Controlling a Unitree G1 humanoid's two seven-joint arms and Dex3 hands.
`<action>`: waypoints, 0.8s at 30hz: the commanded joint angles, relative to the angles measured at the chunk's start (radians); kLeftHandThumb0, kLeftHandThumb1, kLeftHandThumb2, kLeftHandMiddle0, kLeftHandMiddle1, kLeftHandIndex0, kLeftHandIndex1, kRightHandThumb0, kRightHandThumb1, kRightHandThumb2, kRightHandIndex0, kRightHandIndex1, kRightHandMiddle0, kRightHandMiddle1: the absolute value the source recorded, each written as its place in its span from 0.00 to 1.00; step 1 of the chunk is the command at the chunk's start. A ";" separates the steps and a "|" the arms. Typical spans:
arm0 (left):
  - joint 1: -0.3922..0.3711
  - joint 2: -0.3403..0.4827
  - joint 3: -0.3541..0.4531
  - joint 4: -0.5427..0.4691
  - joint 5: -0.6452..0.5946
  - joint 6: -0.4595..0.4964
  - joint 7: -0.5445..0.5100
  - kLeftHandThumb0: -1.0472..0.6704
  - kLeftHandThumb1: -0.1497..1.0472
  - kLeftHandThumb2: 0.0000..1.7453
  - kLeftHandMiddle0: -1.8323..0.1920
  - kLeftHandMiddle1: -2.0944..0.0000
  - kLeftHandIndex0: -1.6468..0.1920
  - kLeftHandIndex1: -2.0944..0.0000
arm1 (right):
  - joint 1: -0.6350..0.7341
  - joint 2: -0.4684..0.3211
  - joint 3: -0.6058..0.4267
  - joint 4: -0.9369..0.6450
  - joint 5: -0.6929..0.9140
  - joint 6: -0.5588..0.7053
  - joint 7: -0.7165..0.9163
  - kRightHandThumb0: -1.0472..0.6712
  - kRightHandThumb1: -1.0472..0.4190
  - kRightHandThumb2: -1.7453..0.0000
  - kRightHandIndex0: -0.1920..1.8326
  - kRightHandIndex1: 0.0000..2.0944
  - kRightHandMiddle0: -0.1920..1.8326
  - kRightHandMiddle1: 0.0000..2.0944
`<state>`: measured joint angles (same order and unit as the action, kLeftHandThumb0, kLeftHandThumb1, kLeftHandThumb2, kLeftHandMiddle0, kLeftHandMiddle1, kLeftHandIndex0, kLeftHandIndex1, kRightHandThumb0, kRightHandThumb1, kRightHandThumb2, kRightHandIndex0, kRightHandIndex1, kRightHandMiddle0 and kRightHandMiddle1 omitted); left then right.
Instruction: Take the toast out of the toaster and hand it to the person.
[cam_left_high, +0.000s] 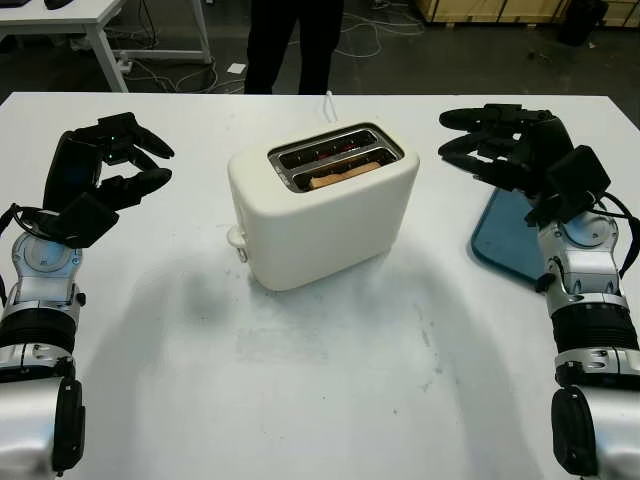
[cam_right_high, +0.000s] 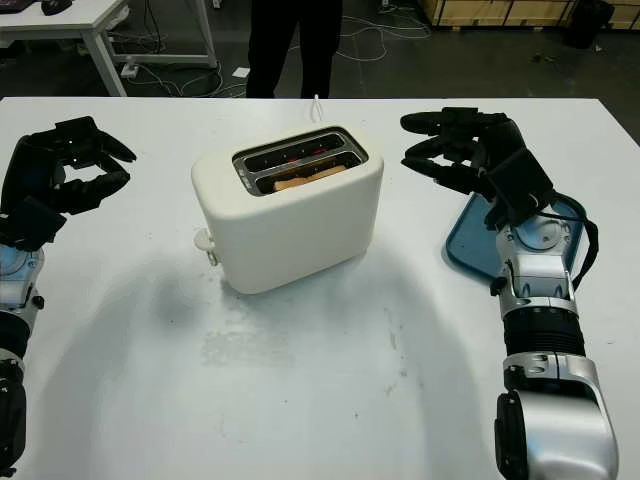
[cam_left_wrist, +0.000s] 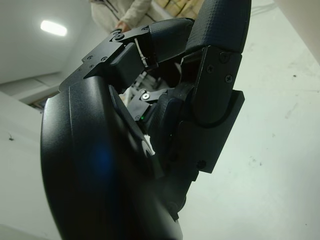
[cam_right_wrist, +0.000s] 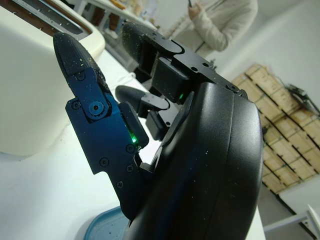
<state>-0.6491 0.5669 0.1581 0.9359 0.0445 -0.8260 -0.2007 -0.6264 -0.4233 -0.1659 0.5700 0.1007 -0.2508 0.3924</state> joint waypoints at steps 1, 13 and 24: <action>-0.005 -0.005 -0.002 0.006 -0.002 -0.005 0.003 0.00 0.89 0.15 0.49 0.42 0.48 0.48 | -0.008 0.002 -0.002 0.002 0.008 -0.012 0.003 0.24 0.28 1.00 0.46 0.42 0.61 0.04; -0.004 -0.007 0.001 0.009 -0.012 -0.006 -0.006 0.00 0.89 0.14 0.49 0.43 0.48 0.49 | -0.009 0.001 -0.001 0.013 0.008 -0.020 0.007 0.23 0.27 1.00 0.46 0.41 0.61 0.04; -0.003 -0.005 -0.001 0.013 -0.008 -0.005 -0.005 0.00 0.89 0.15 0.49 0.43 0.47 0.49 | -0.006 0.004 -0.002 0.006 0.004 -0.013 -0.004 0.23 0.27 1.00 0.46 0.40 0.61 0.04</action>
<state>-0.6491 0.5669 0.1581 0.9363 0.0426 -0.8260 -0.2025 -0.6264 -0.4222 -0.1663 0.5745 0.1009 -0.2510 0.3955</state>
